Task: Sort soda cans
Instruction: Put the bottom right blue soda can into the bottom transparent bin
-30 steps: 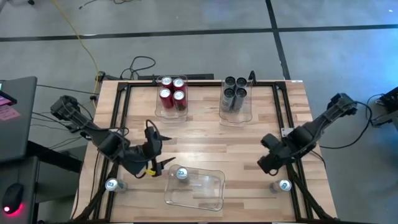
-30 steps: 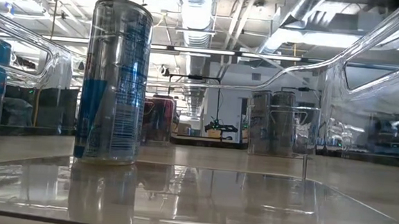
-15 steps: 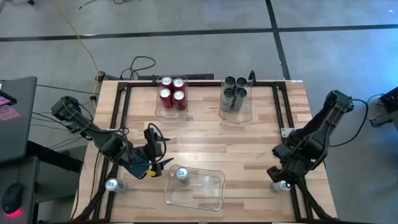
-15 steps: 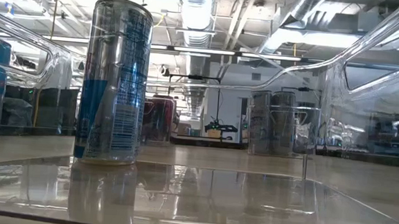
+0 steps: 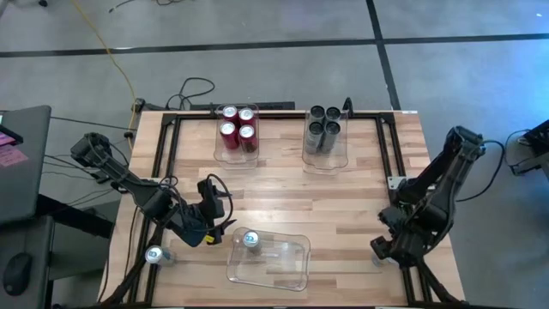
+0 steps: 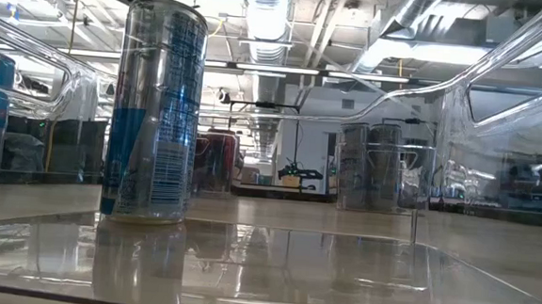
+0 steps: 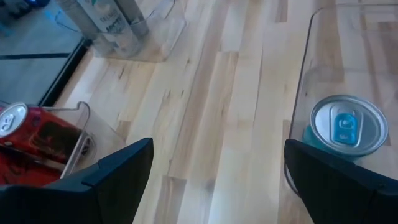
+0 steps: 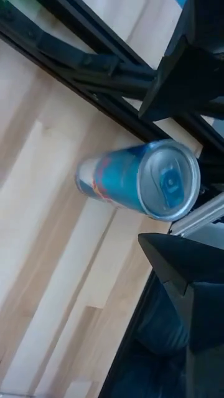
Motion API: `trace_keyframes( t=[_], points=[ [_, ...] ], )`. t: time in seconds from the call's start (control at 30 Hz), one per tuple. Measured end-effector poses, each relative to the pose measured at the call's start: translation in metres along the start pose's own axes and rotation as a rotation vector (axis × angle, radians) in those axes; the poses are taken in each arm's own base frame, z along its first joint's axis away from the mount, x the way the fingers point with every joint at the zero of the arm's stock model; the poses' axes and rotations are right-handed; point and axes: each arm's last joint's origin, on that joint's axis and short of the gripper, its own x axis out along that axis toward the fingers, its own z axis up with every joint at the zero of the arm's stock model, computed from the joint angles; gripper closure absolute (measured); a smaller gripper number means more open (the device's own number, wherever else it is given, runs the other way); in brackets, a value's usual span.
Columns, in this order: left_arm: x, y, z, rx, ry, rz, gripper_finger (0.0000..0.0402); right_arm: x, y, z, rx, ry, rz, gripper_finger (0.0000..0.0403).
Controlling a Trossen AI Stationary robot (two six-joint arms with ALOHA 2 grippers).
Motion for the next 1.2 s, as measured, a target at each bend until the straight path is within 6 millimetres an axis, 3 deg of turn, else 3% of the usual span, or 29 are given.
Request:
trace_keyframes(
  t=[0.57,0.87,1.2],
  points=[
    [0.000,0.000,0.000,-0.017,-0.002,-0.001,0.0047,0.031,0.022,-0.019,-0.001,0.073,-0.072,0.0076],
    [0.000,0.000,0.000,-0.020,-0.002,-0.001,0.0047,0.038,0.019,-0.028,0.015,0.096,-0.126,0.0078],
    [0.000,0.000,0.000,-0.030,-0.002,-0.001,0.0047,0.037,0.020,-0.022,0.016,0.069,-0.128,0.0159]
  ],
)
